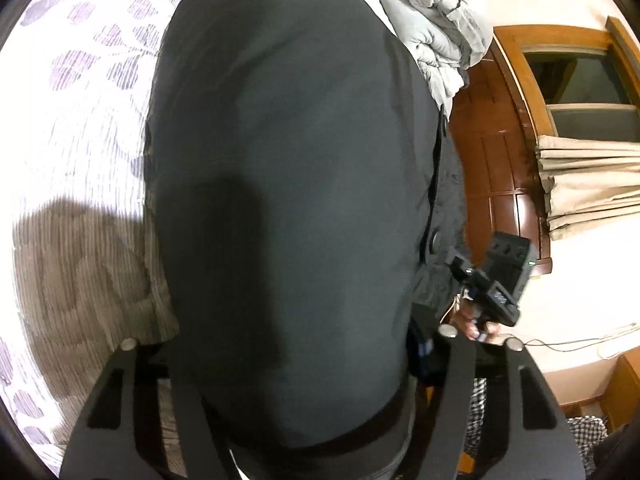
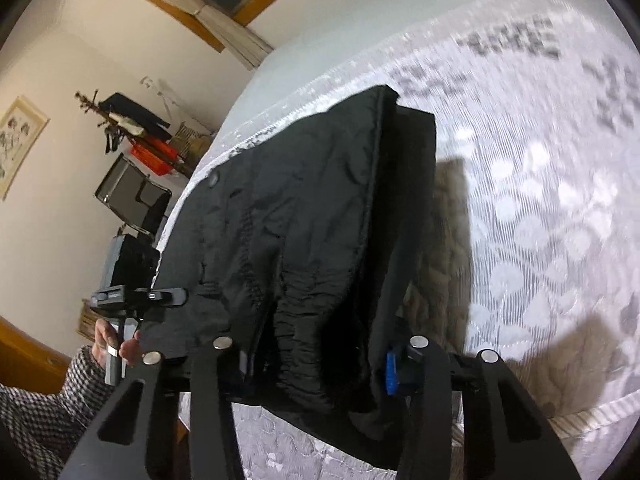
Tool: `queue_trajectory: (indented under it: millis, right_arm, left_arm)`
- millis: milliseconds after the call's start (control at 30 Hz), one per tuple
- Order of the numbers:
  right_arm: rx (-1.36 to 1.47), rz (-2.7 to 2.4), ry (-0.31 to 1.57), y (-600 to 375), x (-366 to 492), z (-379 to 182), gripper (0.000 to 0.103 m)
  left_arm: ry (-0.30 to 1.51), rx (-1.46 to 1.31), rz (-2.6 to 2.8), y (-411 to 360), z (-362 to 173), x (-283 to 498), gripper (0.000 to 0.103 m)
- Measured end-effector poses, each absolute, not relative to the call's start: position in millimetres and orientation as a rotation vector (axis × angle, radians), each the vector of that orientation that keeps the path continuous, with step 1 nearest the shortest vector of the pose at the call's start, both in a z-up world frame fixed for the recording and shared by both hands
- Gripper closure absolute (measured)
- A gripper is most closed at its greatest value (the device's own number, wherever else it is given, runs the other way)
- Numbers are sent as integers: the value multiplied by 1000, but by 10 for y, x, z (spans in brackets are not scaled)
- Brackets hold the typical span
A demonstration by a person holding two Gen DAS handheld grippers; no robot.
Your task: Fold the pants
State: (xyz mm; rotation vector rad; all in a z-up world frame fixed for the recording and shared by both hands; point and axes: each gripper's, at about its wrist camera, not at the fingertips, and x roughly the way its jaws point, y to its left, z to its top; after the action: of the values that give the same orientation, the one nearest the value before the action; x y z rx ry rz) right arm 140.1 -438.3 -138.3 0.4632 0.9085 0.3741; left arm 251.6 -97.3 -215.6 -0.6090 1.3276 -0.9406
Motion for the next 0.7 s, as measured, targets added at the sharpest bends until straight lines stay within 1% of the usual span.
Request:
queue_trajectory:
  millis: [67, 167, 400, 700]
  right_arm:
    - [432, 366, 895, -4328, 1396, -1269, 60]
    - [396, 368, 867, -4301, 1395, -1123, 61]
    - [333, 384, 805, -4217, 1533, -778, 61]
    - [275, 394, 739, -4164, 1935, -461, 61]
  left_arm:
    - [1315, -619, -951, -922, -2161, 2546, 50]
    - [1286, -635, -970, -907, -2132, 2568, 55]
    - [1221, -596, -1001, -992, -1893, 2646, 55]
    - [1108, -600, -978, -973, -1586, 2960, 55]
